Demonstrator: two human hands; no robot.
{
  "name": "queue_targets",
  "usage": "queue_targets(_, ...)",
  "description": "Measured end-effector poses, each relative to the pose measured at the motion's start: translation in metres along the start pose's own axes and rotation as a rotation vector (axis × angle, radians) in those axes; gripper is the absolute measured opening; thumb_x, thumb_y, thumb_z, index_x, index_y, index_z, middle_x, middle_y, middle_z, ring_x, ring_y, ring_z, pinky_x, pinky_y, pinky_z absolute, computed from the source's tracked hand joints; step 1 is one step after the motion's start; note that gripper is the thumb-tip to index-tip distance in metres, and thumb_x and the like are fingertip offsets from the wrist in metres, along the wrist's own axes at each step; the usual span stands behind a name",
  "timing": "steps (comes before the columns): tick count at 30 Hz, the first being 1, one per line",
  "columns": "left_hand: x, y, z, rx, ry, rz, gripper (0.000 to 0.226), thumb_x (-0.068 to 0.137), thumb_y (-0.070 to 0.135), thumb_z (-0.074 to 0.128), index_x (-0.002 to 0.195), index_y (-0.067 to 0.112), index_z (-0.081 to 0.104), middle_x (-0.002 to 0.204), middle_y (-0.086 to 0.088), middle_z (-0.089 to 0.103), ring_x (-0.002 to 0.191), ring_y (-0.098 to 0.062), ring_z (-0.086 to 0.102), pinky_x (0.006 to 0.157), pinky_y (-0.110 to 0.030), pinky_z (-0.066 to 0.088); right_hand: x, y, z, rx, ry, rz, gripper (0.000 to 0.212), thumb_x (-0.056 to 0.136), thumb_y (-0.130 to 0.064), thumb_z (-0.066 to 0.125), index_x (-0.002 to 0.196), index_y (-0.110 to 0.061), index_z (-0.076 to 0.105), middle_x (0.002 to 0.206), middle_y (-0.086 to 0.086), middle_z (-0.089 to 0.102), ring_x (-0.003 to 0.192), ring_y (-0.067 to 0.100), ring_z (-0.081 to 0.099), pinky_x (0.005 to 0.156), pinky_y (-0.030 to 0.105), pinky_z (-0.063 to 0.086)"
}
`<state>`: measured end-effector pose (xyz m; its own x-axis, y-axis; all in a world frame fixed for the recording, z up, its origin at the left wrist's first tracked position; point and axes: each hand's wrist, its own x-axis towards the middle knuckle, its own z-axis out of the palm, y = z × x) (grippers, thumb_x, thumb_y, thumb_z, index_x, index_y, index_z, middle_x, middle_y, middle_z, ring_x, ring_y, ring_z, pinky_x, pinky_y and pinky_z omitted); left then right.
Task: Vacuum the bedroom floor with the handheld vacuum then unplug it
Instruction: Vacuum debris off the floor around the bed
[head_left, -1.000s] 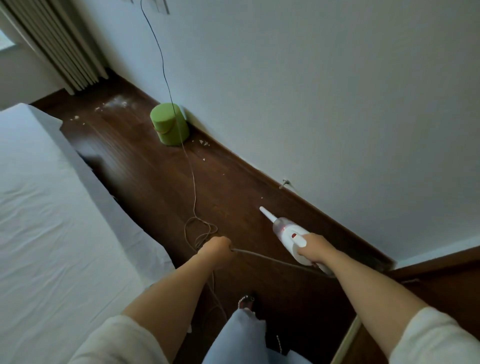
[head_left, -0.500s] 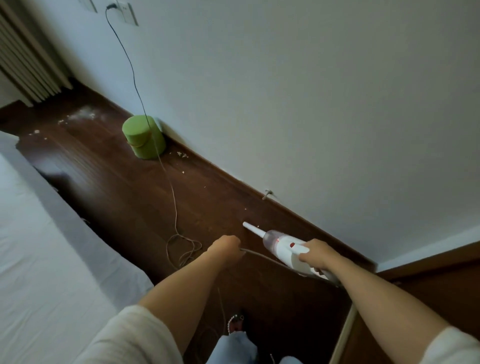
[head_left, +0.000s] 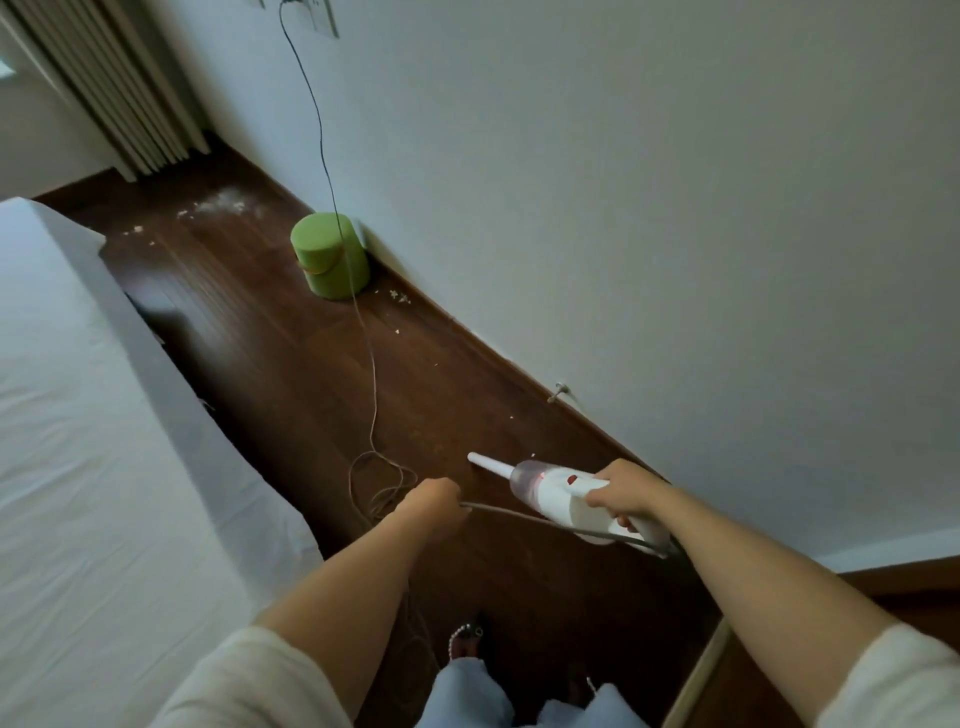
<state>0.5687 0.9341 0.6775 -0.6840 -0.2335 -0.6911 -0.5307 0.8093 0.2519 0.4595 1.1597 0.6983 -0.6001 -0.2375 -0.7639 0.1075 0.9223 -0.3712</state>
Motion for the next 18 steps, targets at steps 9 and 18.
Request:
queue_targets(9,-0.023,0.012,0.019,-0.109,0.031,-0.095,0.028,0.095,0.032,0.050,0.107,0.010,0.061,0.109,-0.007,0.062,0.100,-0.021,0.059,0.082,-0.029,0.047,0.010,0.006,0.010,-0.074,0.056,-0.010,0.050,0.096,-0.027,0.052,0.140,-0.005,0.045,0.127,0.016,0.059,0.105,0.029,0.061,0.077,0.030,0.048)
queue_targets(18,-0.021,0.043,0.027,-0.058,0.065,-0.078,0.031,0.093,0.031,0.051,0.111,0.008,0.061,0.114,-0.010,0.062,0.105,-0.025,0.059,0.083,-0.032,0.048,0.001,0.030,-0.025,-0.210,0.019,-0.022,0.035,0.092,-0.023,0.054,0.120,0.000,0.057,0.081,0.012,0.062,0.055,0.017,0.055,0.053,0.024,0.043)
